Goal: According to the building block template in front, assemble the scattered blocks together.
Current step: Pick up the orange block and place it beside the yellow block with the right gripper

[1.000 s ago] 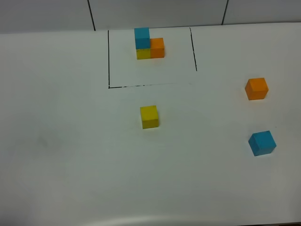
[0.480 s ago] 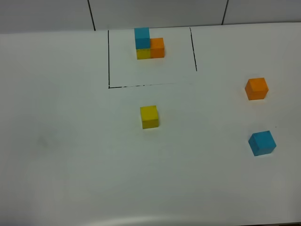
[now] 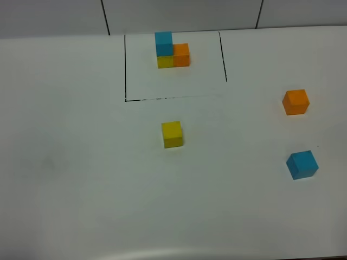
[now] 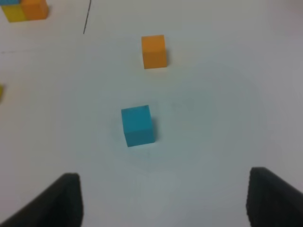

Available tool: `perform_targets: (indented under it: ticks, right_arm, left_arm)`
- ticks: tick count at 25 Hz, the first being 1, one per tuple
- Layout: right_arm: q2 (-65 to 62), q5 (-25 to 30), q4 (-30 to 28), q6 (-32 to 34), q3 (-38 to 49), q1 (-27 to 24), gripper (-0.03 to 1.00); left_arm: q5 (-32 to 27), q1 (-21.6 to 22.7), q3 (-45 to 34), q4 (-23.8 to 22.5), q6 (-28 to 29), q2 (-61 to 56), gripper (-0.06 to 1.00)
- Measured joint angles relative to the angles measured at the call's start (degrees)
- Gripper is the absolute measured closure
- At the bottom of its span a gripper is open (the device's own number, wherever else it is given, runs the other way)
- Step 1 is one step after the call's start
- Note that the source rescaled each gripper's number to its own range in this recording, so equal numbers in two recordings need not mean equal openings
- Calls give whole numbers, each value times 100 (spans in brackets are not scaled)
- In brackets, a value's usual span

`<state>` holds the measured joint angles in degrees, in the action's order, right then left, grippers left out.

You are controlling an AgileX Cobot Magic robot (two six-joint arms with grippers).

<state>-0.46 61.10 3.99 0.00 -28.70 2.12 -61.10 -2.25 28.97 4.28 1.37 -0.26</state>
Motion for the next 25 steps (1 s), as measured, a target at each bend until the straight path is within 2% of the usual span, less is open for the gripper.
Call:
perform_targets:
  ticks: [9, 11, 14, 16, 18, 21, 25]
  right_arm:
    - [0, 4, 80, -156, 0, 0, 47]
    - [6, 4, 249, -268, 0, 0, 40]
    - [334, -7, 420, -365, -6, 0, 15]
    - [823, -112, 424, -380, -62, 0, 2]
    - [1572, -385, 431, -385, -178, 0, -2]
    - [2948, -813, 393, -424, -545, 0, -3]
    - [5001, -1066, 293, -613, -1196, 18, -3]
  left_arm:
    - [0, 0, 0, 0, 0, 0, 85]
    - [0, 0, 0, 0, 0, 0, 85]
    - [0, 0, 0, 0, 0, 0, 86]
    - [0, 0, 0, 0, 0, 0, 87]
    - [0, 0, 0, 0, 0, 0, 87]
    - [0, 0, 0, 0, 0, 0, 87]
    - [0, 0, 0, 0, -5, 0, 87]
